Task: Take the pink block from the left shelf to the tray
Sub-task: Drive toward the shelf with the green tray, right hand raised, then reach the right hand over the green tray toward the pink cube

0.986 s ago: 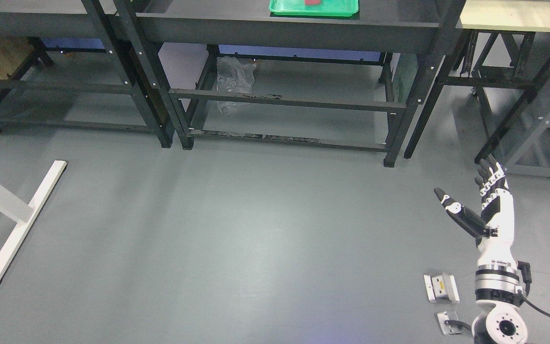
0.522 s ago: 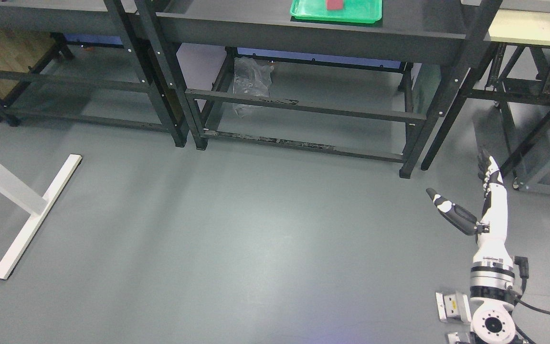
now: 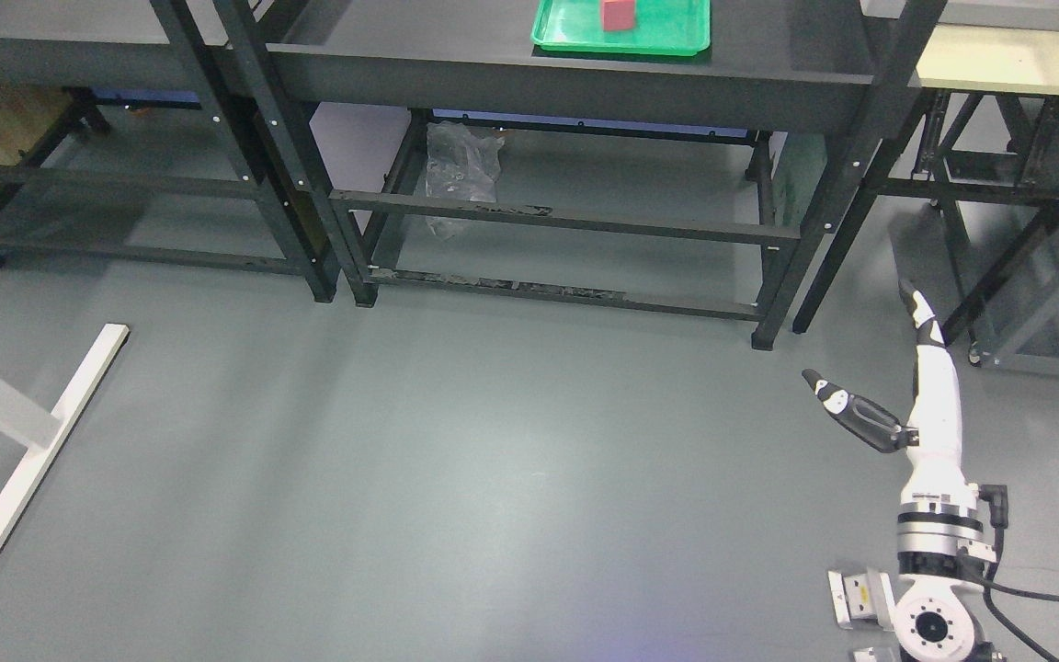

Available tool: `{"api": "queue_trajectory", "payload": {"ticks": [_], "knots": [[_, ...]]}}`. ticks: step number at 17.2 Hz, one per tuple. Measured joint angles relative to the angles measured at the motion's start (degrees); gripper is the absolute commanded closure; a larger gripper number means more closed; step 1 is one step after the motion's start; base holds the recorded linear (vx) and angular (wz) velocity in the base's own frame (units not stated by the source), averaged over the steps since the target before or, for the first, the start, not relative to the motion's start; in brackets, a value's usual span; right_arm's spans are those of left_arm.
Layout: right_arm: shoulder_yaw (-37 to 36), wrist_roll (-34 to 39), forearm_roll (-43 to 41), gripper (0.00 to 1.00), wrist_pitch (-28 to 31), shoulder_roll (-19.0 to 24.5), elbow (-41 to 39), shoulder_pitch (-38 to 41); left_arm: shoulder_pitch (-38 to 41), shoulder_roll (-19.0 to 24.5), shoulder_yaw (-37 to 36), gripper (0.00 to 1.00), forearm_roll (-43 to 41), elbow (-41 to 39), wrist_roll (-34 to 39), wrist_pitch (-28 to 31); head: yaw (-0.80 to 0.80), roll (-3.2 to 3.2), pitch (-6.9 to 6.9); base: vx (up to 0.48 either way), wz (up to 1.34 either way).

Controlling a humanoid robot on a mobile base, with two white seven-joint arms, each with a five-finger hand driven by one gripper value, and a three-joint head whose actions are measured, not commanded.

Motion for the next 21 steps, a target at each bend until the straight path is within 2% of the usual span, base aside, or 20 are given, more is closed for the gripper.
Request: {"api": "queue_trajectory", "payload": {"ticks": [11,21], "knots": [[0.4,0.0,17.0,0.01,-0.1,0.0,-0.5,0.1,0.0,0.0,0.0,0.0,0.0,0.0,0.0,0.0,0.0,0.0,0.0,0.081,-0.08],[0.5,0.0,21.1,0.0,-0.2,0.0,-0.6,0.0,0.0,0.0,0.0,0.0,0.0,0.0,0.0,0.0,0.0,0.0,0.0,0.211,0.13]]}}
